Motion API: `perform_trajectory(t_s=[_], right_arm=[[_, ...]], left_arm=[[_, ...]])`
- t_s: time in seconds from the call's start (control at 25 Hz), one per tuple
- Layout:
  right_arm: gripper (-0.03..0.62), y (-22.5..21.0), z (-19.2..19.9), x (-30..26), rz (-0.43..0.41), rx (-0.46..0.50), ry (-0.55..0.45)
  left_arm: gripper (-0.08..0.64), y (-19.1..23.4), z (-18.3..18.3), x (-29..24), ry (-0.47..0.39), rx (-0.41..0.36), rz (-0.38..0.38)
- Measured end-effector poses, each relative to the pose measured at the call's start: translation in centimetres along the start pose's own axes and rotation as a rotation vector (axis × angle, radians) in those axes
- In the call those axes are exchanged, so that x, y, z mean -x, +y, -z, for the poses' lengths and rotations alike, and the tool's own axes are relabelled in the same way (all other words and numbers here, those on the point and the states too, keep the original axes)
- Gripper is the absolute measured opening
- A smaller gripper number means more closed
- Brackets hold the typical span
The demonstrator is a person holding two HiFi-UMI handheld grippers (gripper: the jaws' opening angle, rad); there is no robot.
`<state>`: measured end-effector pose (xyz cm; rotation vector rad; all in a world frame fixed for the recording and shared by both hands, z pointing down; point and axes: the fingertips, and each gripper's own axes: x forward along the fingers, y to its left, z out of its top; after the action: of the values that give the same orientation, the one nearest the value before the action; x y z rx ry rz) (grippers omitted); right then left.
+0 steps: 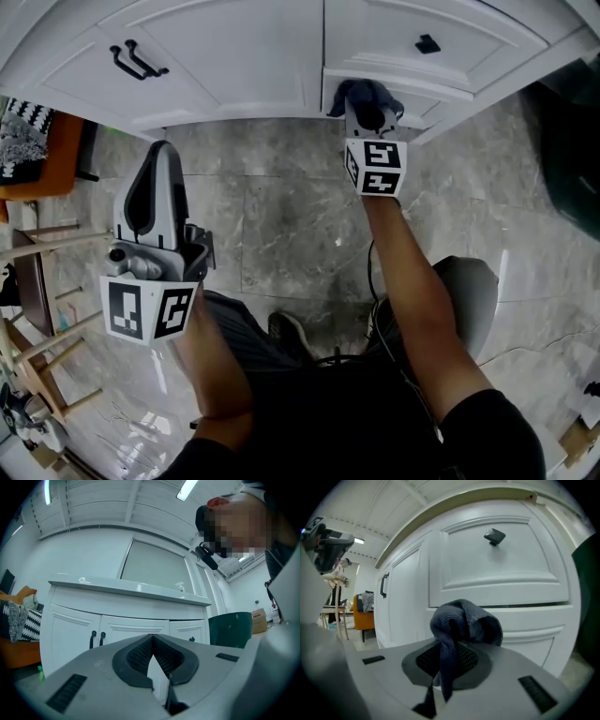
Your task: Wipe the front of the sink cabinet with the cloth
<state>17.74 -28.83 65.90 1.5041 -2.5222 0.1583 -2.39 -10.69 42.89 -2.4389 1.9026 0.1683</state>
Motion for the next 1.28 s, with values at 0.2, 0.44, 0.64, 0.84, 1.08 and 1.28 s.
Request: perform_trajectory(t_s=[0.2,0.44,0.64,0.84,1.08,1.28], right_arm=[[0.029,-8.1,0.9,2.6,0.28,-0.108,-0.044],[0.029,-16.5,3.2,6.1,0.564,-0.25,-0.051],[0.029,-15.1,5.6,4.3,0.491,-0.296,0.018],[0.028,-8.0,0.4,2.7,0.39,-0.028,-0.061],[0.028,0.1,2.0,-0.9,0.038,0.128,0.041],[0.028,-4.6,8.6,-1.1,0.128,-0.019,0.195]], left_arm=[[0.003,0.5,0.3,0.1,0.005,0.009,-0.015],[0.003,0.2,0.7,-0.4,0.011,0.011,0.0],[0.003,0.2,1.2,-0.6,0.025,0.009,0.002],[0.003,-0.1,1.8,-0.8,0.044,0.002,0.008],[0.003,-0.1,1.9,-0.8,0.041,0.006,0.004],[0.003,-0.3,2.1,-0.6,0.045,-0.002,0.003]])
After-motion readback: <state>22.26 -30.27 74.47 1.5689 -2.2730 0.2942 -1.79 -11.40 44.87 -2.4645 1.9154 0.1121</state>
